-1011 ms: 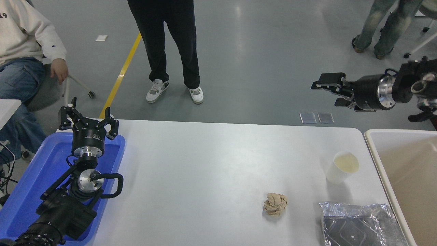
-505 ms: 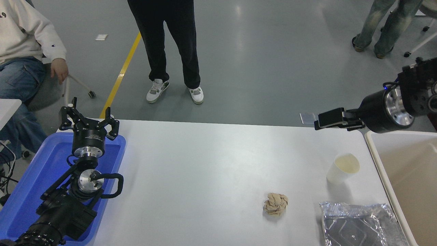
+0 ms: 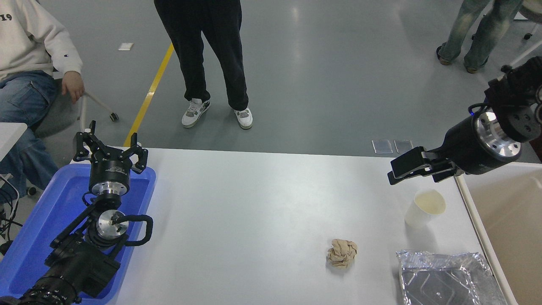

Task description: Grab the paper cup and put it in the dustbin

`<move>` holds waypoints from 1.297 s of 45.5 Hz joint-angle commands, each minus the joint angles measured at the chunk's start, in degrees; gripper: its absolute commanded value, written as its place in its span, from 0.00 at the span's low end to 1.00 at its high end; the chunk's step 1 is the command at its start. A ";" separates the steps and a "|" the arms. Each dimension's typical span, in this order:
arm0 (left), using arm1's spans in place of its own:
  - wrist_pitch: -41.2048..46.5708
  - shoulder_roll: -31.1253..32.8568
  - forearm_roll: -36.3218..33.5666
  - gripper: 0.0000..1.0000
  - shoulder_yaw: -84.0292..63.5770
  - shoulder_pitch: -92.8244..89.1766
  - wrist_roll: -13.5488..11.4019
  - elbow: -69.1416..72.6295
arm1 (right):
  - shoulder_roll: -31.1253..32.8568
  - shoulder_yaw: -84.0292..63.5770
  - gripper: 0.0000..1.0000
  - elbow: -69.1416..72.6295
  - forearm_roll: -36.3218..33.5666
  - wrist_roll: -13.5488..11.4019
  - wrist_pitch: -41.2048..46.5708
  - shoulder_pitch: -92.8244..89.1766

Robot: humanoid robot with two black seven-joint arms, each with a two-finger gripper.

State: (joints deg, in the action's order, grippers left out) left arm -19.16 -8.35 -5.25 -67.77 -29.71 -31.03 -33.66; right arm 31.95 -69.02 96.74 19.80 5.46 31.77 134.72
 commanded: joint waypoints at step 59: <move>0.00 0.00 0.06 0.99 0.01 0.00 0.00 0.00 | 0.83 7.84 1.00 -34.95 21.24 -0.27 -3.91 -30.82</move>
State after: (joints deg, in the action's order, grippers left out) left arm -19.16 -8.35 -5.27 -67.76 -29.71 -31.03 -33.66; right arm 30.43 -67.31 69.75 39.46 5.16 28.55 114.59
